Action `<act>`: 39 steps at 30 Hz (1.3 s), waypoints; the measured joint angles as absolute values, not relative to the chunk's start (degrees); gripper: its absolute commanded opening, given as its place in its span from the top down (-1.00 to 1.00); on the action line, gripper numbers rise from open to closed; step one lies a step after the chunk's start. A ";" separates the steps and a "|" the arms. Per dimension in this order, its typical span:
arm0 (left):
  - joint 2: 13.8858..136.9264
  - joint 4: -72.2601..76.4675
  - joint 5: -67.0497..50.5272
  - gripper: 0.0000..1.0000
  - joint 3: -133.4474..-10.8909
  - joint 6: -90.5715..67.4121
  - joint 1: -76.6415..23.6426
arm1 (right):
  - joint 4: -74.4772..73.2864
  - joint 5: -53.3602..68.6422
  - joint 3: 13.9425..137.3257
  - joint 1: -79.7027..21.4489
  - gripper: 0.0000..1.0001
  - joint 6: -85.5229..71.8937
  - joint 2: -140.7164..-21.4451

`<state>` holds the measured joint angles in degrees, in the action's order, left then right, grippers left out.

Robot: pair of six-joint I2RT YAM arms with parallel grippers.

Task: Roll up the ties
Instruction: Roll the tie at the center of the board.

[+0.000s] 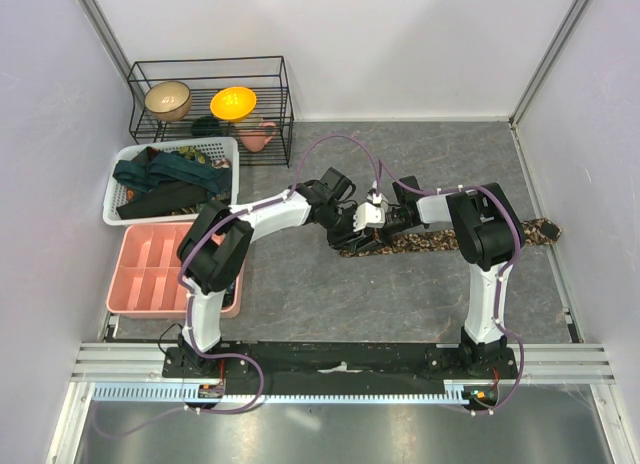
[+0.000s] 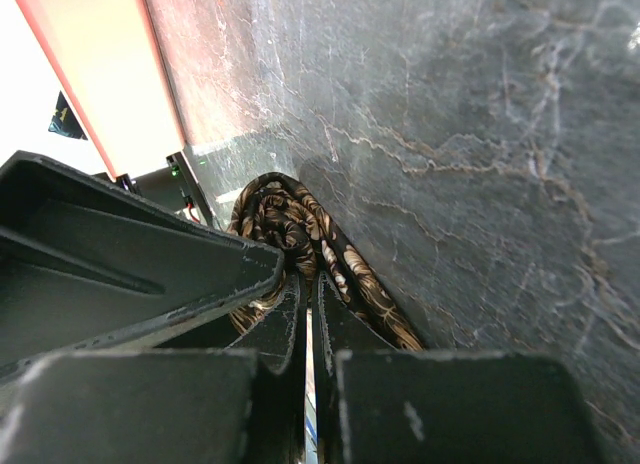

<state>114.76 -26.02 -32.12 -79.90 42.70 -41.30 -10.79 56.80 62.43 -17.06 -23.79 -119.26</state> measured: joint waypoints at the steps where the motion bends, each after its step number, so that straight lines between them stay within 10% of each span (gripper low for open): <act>1: 115.04 -26.74 -32.05 0.08 -80.36 42.65 -41.30 | -10.79 56.82 62.43 -17.06 1.00 -23.79 -119.26; 39: 119.77 -38.30 -29.06 0.43 -88.07 43.62 -41.69 | -7.97 57.34 60.25 -16.03 0.31 -27.77 -115.48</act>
